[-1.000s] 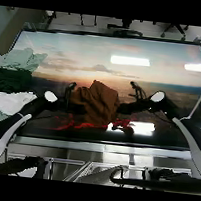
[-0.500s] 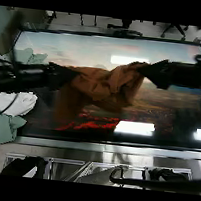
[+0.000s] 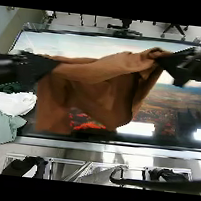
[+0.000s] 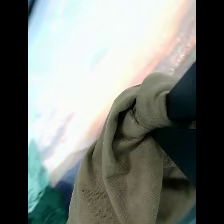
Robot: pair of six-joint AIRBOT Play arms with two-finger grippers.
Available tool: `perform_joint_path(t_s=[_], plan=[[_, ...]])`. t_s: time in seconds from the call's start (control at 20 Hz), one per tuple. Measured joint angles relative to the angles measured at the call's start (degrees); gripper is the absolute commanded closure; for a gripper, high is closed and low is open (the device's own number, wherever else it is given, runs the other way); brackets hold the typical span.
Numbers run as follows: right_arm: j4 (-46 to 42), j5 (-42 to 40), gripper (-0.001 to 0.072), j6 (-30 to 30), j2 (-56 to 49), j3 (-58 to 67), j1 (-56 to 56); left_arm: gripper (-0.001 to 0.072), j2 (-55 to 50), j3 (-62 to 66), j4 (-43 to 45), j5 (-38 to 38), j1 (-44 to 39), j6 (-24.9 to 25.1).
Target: Fold the shirts.
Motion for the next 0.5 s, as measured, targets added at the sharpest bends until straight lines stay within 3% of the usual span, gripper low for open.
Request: perform_joint_path(t_s=[0.2, 0.35, 0.4, 0.45, 0.5], plan=[[-0.4, -0.2, 0.0692, 0.2, -15.6, -2.2, 0.1, 0.0692, -13.2, -5.6, 1.1, -0.2, 0.7, 4.2], [1.9, -1.4, 0.0692, -0.5, -29.3, -2.8, 0.1, 0.0689, -24.8, -7.7, 1.4, 4.2, 0.9, 9.1], [2.9, -2.2, 0.0675, -0.9, -33.4, -3.0, 0.2, 0.0462, -28.7, -7.2, 1.4, 5.7, 1.1, 10.3], [3.7, -3.1, 0.0518, -1.1, -36.7, -3.0, 0.2, 0.0035, -32.2, -5.9, 1.4, 6.8, 1.5, 11.1], [4.5, -4.3, 0.0355, -1.4, -39.5, -3.0, 0.1, 0.0008, -35.7, -3.8, 1.4, 7.4, 2.2, 11.9]])
